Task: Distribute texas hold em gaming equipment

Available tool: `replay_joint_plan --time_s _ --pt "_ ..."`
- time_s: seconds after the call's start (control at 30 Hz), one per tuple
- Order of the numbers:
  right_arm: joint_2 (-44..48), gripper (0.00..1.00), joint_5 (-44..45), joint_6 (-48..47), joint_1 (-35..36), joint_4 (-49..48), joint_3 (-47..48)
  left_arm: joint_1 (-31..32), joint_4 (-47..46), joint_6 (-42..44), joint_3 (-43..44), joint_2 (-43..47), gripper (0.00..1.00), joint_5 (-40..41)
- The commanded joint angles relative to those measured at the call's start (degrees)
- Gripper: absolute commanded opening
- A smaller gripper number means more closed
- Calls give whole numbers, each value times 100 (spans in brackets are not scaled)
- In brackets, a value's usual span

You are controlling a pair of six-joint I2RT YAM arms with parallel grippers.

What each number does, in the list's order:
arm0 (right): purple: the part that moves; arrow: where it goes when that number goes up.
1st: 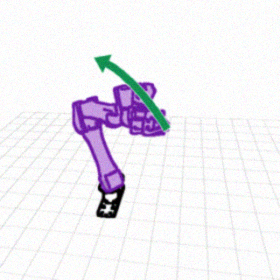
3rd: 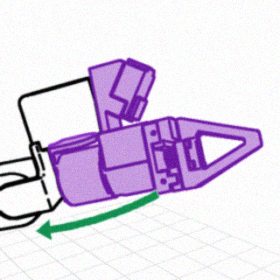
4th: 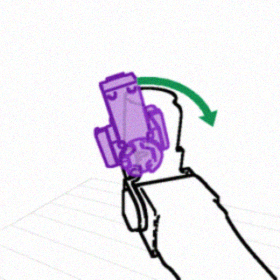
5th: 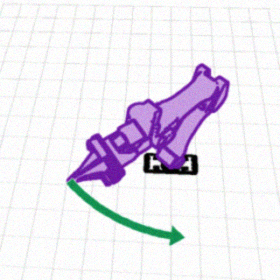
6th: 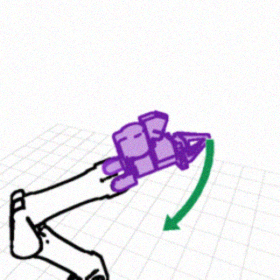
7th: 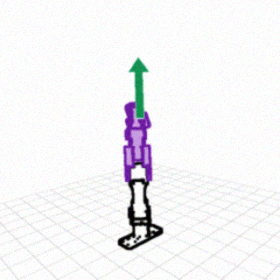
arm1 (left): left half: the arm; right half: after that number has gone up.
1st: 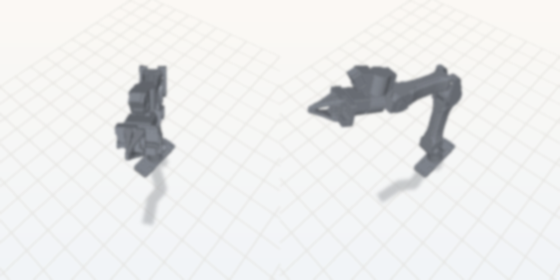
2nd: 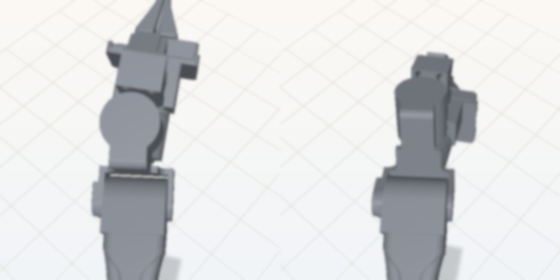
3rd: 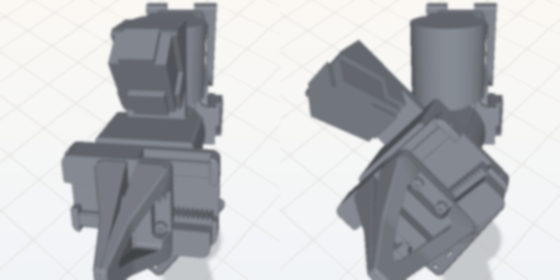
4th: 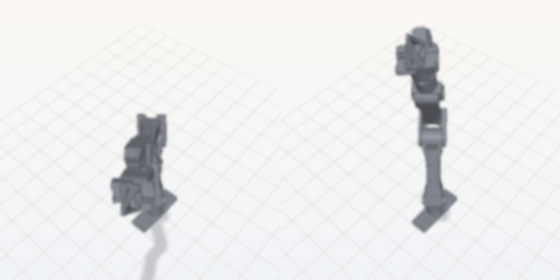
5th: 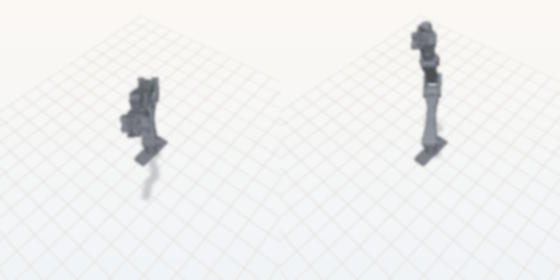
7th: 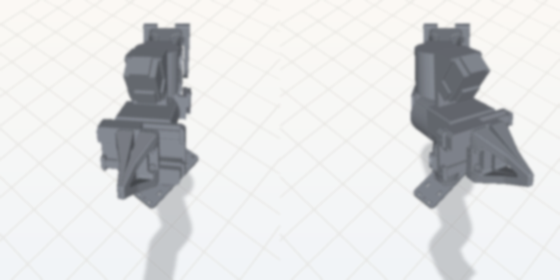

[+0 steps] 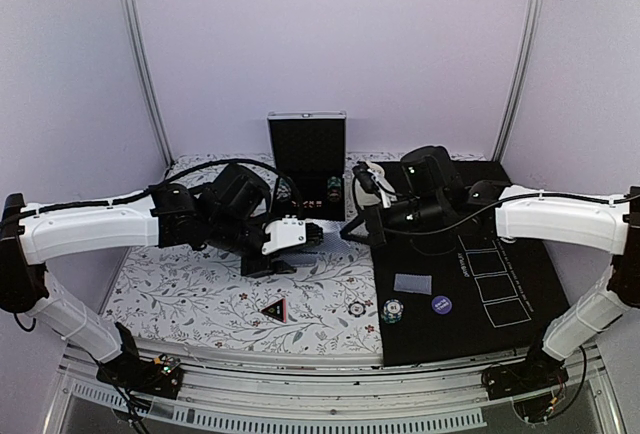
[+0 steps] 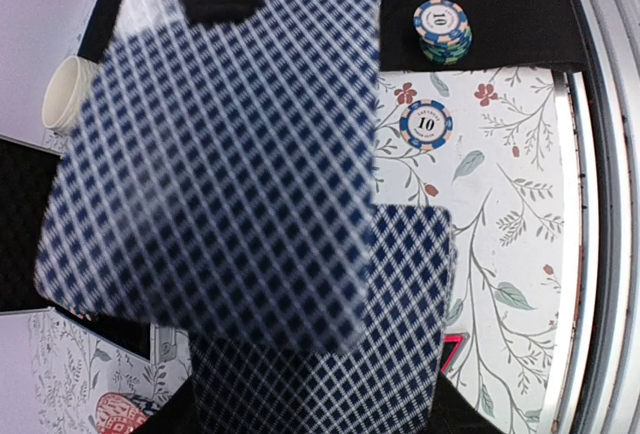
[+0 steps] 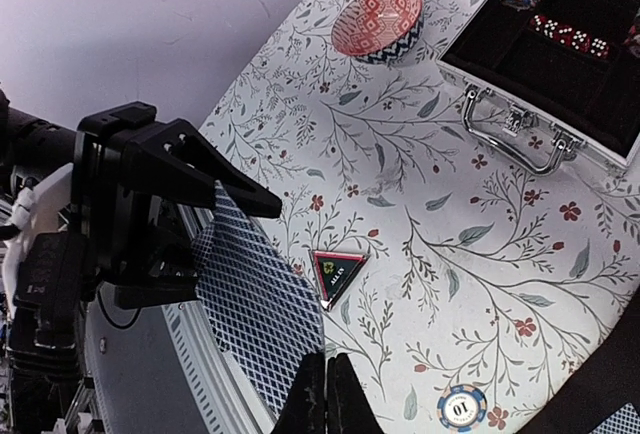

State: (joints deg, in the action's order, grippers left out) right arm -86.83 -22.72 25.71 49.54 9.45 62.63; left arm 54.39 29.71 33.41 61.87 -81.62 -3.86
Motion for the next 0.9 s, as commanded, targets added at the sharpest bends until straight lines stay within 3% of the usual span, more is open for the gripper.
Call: replay_joint_plan --time_s 0.0,0.3,0.6,0.87 --pt "558 2 -4 -93 -333 239 71 107 -85 43 -42 154 51 -94" --pt "1515 2 -592 -97 -1900 889 -1164 111 -66 52 -37 158 51 -104" --pt "307 2 -1748 -685 -2495 1144 -1778 129 -45 48 -25 133 51 -111" --pt "-360 2 -1695 -857 -2706 896 -1893 140 -45 61 -42 141 51 -108"
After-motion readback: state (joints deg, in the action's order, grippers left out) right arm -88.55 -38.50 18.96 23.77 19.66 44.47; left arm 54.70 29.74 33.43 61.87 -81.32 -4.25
